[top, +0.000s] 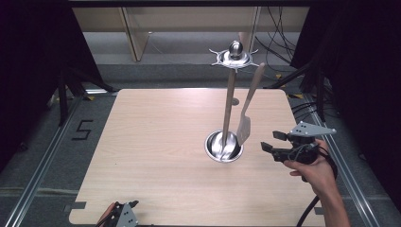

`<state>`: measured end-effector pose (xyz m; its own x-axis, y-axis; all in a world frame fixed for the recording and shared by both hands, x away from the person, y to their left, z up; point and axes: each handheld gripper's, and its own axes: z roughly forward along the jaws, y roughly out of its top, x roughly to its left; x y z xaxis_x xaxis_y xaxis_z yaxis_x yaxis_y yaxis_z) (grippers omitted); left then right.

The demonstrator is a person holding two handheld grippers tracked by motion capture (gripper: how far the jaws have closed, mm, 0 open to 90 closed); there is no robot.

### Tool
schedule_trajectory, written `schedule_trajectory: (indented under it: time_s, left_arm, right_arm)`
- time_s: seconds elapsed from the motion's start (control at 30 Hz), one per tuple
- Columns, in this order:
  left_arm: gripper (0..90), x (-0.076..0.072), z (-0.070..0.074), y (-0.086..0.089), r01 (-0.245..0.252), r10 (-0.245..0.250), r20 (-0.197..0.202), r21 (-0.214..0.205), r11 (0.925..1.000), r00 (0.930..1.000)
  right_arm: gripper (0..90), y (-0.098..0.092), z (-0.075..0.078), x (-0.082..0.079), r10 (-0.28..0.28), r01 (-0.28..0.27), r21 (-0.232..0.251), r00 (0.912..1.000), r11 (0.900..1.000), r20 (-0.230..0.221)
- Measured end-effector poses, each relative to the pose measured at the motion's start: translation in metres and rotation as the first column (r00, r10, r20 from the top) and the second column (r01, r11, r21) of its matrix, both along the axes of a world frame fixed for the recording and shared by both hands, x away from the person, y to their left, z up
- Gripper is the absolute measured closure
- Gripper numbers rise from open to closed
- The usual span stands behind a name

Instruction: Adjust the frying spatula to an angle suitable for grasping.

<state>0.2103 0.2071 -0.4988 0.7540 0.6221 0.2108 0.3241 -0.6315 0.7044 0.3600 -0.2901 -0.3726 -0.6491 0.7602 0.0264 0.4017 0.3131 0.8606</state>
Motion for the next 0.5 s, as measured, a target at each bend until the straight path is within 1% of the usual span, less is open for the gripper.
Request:
schedule_trajectory:
  time_s: [0.07, 0.1, 0.13, 0.17, 0.27, 0.3, 0.33, 0.37, 0.4, 0.43, 0.47, 0.5]
  left_arm:
    - [15.0, 0.000, 0.000, 0.000, 0.002, -0.002, -0.001, 0.002, 1.0000, 1.0000]
    - [15.0, 0.000, 0.000, 0.001, 0.002, -0.002, 0.001, 0.012, 0.9999, 1.0000]
    - [15.0, 0.000, 0.000, 0.000, -0.002, 0.002, -0.001, -0.001, 1.0000, 1.0000]
    - [15.0, 0.001, 0.000, 0.000, -0.002, 0.002, 0.000, 0.001, 1.0000, 1.0000]
    - [15.0, 0.001, -0.001, 0.000, 0.000, 0.000, -0.002, 0.001, 1.0000, 1.0000]
    - [15.0, 0.001, 0.000, 0.000, 0.001, -0.001, -0.003, -0.001, 1.0000, 1.0000]
    - [15.0, 0.001, 0.000, 0.000, 0.001, -0.001, -0.003, -0.001, 1.0000, 1.0000]
    - [15.0, 0.000, -0.001, 0.000, 0.000, 0.000, -0.002, -0.008, 1.0000, 1.0000]
    - [15.0, 0.000, 0.000, 0.000, 0.002, -0.002, -0.002, -0.002, 1.0000, 1.0000]
    - [15.0, 0.000, 0.000, 0.000, 0.006, -0.006, -0.001, -0.006, 1.0000, 1.0000]
    - [15.0, 0.000, 0.000, 0.000, 0.014, -0.014, 0.001, -0.002, 0.9999, 0.9999]
    - [15.0, 0.000, 0.000, 0.000, 0.013, -0.013, 0.002, -0.005, 0.9999, 0.9999]
  right_arm:
    - [36.3, -0.001, -0.002, -0.002, 0.003, -0.003, -0.003, 1.0000, 1.0000, -0.007]
    - [36.3, -0.003, -0.004, -0.002, 0.004, -0.004, -0.012, 1.0000, 0.9999, -0.002]
    - [36.3, -0.003, -0.006, -0.003, -0.001, 0.001, -0.008, 0.9999, 1.0000, -0.012]
    - [36.2, -0.005, -0.008, -0.005, -0.006, 0.006, -0.010, 0.9997, 0.9999, -0.024]
    - [36.2, -0.007, -0.011, -0.006, -0.008, 0.007, -0.013, 0.9996, 0.9999, -0.027]
    - [36.1, -0.009, -0.015, -0.006, -0.005, 0.004, -0.026, 0.9997, 0.9996, -0.025]
    - [36.1, -0.009, -0.015, -0.006, -0.005, 0.004, -0.026, 0.9997, 0.9996, -0.025]
    - [36.1, -0.009, -0.017, -0.007, -0.010, 0.009, -0.022, 0.9992, 0.9997, -0.039]
    - [36.0, -0.010, -0.018, -0.008, -0.011, 0.010, -0.021, 0.9985, 0.9997, -0.053]
    - [36.0, -0.011, -0.020, -0.007, -0.007, 0.005, -0.029, 0.9992, 0.9996, -0.040]
    - [36.0, -0.010, -0.022, -0.008, -0.015, 0.014, -0.021, 0.9984, 0.9997, -0.055]
    - [36.0, -0.009, -0.024, -0.007, 0.002, -0.004, -0.030, 0.9986, 0.9996, -0.054]
